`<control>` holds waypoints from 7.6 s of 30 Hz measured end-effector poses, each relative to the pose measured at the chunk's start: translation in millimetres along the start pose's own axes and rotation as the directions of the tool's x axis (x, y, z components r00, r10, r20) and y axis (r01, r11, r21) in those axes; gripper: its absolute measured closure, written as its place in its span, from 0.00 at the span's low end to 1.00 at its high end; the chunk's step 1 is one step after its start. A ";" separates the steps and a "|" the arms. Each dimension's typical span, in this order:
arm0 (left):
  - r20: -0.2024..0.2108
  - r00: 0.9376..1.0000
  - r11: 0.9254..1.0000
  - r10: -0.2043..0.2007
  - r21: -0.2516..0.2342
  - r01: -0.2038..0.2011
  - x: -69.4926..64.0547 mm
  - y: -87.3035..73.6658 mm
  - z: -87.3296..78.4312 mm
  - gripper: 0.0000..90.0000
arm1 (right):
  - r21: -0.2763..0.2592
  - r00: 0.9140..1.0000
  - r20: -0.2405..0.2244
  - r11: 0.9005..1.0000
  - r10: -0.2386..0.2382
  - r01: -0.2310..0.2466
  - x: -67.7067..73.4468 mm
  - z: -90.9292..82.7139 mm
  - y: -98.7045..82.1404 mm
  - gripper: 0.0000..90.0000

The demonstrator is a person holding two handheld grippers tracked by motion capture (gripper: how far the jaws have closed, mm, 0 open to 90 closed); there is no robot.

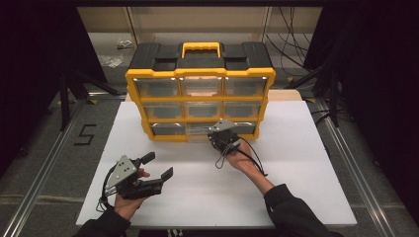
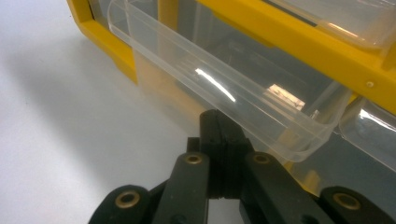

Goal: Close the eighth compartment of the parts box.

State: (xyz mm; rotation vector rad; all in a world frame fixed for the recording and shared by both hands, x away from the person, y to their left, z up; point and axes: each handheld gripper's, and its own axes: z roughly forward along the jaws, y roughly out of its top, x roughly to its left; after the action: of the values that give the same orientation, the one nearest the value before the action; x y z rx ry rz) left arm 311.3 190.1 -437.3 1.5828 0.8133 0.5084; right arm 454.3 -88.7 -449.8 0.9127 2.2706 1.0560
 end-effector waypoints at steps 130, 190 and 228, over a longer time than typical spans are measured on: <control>0.006 1.000 1.000 -0.004 0.002 0.004 0.6 -0.4 0.0 0.18 | -0.228 0.988 -0.133 0.968 0.072 -0.101 13.9 -66.3 14.7 0.46; 0.014 1.000 1.000 0.003 0.003 -0.003 -0.4 -0.3 0.4 0.18 | -0.362 0.985 -0.138 0.921 0.103 -0.147 4.1 -131.1 -24.5 0.27; 0.017 1.000 1.000 0.011 0.004 -0.011 -0.9 0.0 -0.1 0.17 | -0.385 0.988 -0.096 0.910 0.124 -0.152 3.7 -153.0 -51.7 0.23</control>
State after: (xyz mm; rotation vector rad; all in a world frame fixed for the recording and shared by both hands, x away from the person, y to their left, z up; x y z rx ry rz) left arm 310.6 189.5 -437.2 1.5936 0.7941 0.5012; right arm 333.8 -184.5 -400.8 0.8838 1.9602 1.5579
